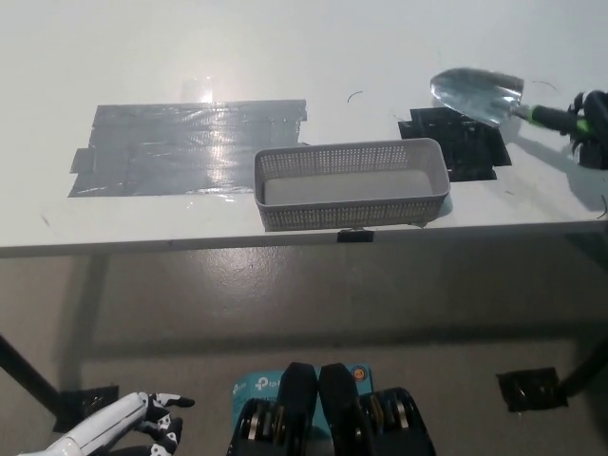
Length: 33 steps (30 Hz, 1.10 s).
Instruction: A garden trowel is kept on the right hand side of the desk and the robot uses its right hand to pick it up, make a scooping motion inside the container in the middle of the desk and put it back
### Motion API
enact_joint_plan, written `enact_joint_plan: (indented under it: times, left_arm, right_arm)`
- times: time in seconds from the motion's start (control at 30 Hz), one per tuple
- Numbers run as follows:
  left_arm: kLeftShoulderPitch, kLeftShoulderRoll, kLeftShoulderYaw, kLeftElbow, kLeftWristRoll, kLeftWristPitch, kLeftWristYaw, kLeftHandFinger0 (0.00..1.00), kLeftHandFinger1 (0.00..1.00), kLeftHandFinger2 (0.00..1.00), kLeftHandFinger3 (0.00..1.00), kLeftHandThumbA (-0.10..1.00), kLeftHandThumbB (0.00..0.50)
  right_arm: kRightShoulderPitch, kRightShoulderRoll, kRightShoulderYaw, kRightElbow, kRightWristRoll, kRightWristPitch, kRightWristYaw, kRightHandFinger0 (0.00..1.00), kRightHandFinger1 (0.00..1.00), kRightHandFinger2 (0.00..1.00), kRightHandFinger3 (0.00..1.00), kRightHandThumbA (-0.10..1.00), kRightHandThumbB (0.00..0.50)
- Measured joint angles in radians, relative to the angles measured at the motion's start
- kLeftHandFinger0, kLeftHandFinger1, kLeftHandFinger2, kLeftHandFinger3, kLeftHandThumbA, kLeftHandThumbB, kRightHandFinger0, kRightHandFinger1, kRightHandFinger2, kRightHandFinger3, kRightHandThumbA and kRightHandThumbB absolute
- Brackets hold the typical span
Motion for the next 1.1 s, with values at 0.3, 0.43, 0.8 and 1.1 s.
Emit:
enact_joint_plan:
  times: [0.3, 0.43, 0.8, 1.1]
  left_arm:
    - [0.009, 0.000, 0.002, -0.003, 0.006, 0.000, 0.000, 0.77, 0.78, 0.89, 1.00, 1.00, 0.371]
    - [0.014, 0.000, 0.002, -0.002, 0.007, 0.000, 0.000, 0.77, 0.78, 0.90, 1.00, 1.00, 0.397]
    - [0.013, 0.000, 0.001, 0.009, 0.011, 0.000, -0.001, 0.77, 0.79, 0.91, 1.00, 1.00, 0.406]
    - [0.012, 0.003, -0.003, 0.027, 0.024, 0.000, -0.001, 0.79, 0.79, 0.90, 1.00, 1.00, 0.430]
  right_arm:
    - [-0.018, -0.018, -0.016, -0.025, 0.001, -0.001, 0.019, 0.23, 0.32, 0.53, 0.75, -0.10, 0.000]
    - [-0.026, -0.018, -0.038, -0.051, 0.006, -0.001, 0.035, 0.00, 0.00, 0.04, 0.42, -0.10, 0.000]
    - [-0.024, -0.048, -0.091, -0.348, 0.063, -0.017, 0.140, 0.00, 0.01, 0.34, 0.14, -0.10, 0.184]
    - [0.058, -0.092, -0.104, -0.642, 0.118, 0.000, 0.278, 0.00, 0.06, 0.41, 0.26, -0.10, 0.247]
